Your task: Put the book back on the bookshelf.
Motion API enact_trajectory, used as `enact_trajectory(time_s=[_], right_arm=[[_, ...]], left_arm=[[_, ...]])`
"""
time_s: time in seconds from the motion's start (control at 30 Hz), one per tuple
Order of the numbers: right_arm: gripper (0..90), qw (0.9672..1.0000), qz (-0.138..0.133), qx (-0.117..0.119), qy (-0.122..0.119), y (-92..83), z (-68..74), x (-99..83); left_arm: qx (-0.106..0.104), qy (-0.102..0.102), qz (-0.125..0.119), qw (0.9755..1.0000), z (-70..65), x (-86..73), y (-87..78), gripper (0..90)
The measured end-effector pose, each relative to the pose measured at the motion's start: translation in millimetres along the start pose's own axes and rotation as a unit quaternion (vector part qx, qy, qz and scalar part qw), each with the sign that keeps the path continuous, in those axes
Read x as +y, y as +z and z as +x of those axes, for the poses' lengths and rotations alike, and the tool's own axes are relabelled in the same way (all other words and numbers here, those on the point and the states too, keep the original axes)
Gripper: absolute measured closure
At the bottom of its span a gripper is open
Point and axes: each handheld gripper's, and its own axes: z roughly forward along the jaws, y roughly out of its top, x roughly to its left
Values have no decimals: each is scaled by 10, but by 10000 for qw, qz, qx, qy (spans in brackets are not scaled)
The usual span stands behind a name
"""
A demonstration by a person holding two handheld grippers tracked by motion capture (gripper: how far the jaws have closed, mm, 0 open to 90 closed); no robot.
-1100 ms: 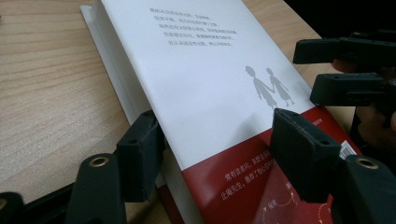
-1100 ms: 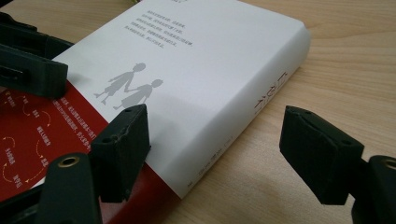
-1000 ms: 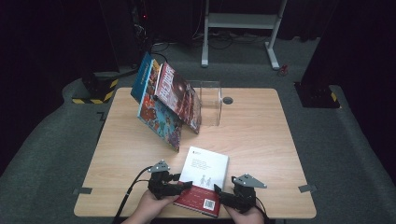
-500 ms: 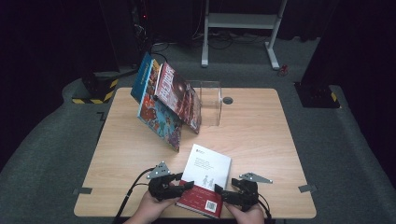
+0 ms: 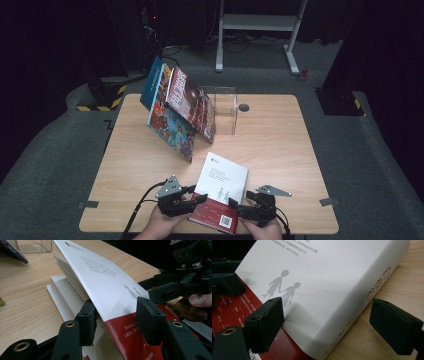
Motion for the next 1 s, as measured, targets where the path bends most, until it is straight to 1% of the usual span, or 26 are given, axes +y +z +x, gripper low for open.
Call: enact_trajectory(time_s=[0.1,0.27,0.33,0.43,0.5,0.53,0.67,0.7,0.73,0.77,0.9,1.0], right_arm=[[101,10000,-6,23,-25,-11,-8,3],[97,10000,-16,37,-29,-8,-18,0],[95,9999,-12,102,46,-2,-29,-3],[80,9995,24,283,136,22,-42,-8],[77,9995,13,289,122,22,-38,-8],[77,9995,17,300,126,22,-42,-9],[74,9986,49,460,272,48,-83,-17],[74,9982,69,491,327,54,-92,-19],[73,9974,111,552,443,60,-104,-21],[73,9969,108,612,488,63,-118,-27],[73,9968,137,610,508,63,-115,-23],[75,9962,159,612,598,62,-105,-20]], left_arm=[[12,38,-129,9999,-15,-10,-13,543],[-1,54,-173,9998,-9,-19,-18,554],[-2,63,-196,9998,-13,-22,-19,553],[-13,114,-231,9997,-23,-25,-26,554],[-51,140,-258,9996,-20,-26,-31,555],[-56,186,-321,9993,-30,-27,-38,558],[-30,171,-282,9995,-30,-23,-34,559],[-28,170,-285,9994,-29,-24,-35,559],[-34,166,-297,9994,-32,-23,-36,559],[-27,181,-300,9994,-36,-22,-36,559],[-26,190,-305,9994,-36,-23,-37,560],[-34,215,-318,9993,-37,-25,-39,559]])
